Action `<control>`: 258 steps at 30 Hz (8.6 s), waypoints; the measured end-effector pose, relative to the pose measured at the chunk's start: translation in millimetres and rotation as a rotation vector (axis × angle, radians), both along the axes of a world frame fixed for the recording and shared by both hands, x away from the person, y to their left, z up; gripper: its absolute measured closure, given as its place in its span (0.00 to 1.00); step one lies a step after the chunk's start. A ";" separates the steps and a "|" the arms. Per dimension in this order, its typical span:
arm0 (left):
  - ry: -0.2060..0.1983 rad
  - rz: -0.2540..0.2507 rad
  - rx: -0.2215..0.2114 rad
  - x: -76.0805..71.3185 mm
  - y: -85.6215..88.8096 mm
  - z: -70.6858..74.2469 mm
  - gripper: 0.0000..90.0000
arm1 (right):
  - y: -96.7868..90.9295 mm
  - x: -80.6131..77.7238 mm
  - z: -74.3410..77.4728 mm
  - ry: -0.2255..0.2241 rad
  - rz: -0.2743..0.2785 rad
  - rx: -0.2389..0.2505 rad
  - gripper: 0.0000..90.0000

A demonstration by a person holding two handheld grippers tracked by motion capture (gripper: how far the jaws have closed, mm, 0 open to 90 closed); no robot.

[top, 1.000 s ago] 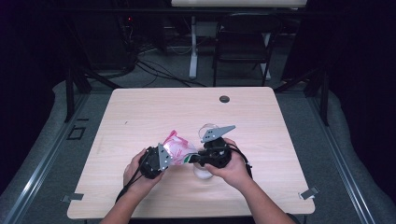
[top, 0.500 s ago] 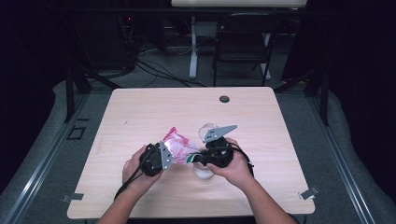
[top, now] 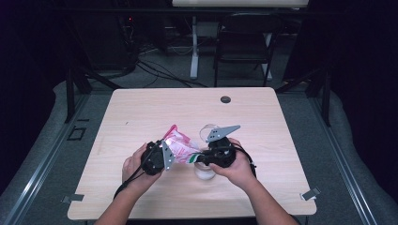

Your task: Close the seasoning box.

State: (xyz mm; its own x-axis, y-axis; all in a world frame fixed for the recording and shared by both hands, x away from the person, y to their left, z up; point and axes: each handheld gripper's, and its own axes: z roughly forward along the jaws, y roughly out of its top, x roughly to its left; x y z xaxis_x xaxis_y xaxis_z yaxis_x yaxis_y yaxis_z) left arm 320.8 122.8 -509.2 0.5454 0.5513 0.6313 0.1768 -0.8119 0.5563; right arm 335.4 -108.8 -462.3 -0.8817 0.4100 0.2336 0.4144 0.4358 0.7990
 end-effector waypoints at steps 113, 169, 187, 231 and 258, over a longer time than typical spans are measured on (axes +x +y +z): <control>-0.315 -0.066 0.389 -8.4 -25.7 20.3 0.69 | -21.4 8.7 -10.0 0.016 -0.070 0.018 1.00; -0.393 -0.119 0.465 -16.2 -36.7 28.0 0.71 | -32.6 5.7 -17.1 0.028 -0.109 -0.003 1.00; -0.450 -0.119 0.483 -20.5 -39.0 27.6 0.71 | -33.0 7.0 -20.3 0.043 -0.109 0.002 1.00; -0.488 -0.143 0.516 -25.1 -47.3 29.1 0.71 | -37.2 11.4 -25.5 0.068 -0.138 -0.011 1.00; -0.510 -0.168 0.530 -26.1 -48.5 28.6 0.71 | -37.4 13.1 -29.0 0.080 -0.149 -0.003 1.00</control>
State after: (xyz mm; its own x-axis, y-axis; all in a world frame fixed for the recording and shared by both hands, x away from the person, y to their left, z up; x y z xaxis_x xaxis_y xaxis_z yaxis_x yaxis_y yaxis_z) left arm 294.7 74.3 -480.5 0.1643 0.0385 0.9857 -0.1480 -0.9870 0.0632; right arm 348.5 -146.2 -491.3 -0.7897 0.5353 0.2996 0.5369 0.3669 0.7596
